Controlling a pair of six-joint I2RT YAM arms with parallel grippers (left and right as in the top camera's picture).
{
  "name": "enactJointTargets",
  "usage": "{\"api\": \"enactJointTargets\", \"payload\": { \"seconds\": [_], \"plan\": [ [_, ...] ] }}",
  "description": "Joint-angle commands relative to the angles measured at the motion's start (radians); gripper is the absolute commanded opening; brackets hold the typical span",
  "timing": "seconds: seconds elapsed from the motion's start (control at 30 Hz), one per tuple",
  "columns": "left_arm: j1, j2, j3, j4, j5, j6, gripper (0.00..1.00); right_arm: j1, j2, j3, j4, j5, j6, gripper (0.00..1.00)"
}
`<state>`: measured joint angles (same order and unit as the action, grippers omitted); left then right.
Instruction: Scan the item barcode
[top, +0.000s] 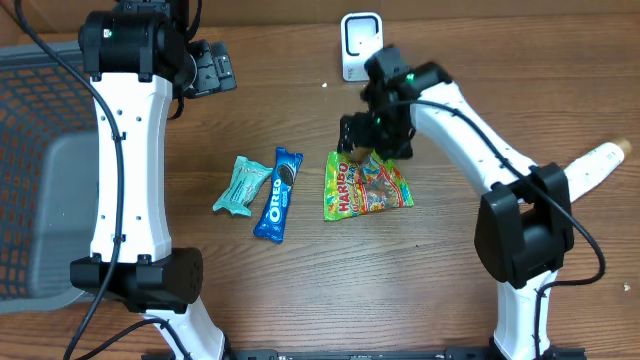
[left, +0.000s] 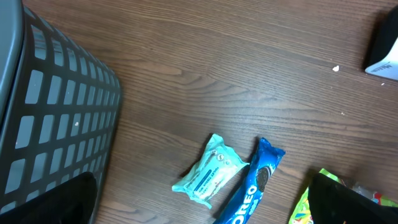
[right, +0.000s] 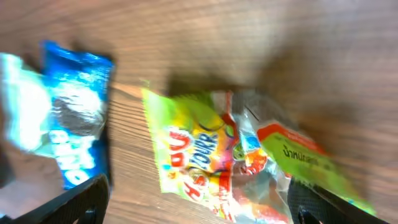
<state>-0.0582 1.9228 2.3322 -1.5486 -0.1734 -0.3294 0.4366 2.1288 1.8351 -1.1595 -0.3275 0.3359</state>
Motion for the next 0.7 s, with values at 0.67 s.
{"api": "enactJointTargets", "payload": {
  "seconds": [0.67],
  "plan": [
    [0.005,0.000,-0.002,0.002,-0.013,0.016,1.00,0.330,0.129,-0.047,0.003,0.533,0.264,0.76]
  ]
}}
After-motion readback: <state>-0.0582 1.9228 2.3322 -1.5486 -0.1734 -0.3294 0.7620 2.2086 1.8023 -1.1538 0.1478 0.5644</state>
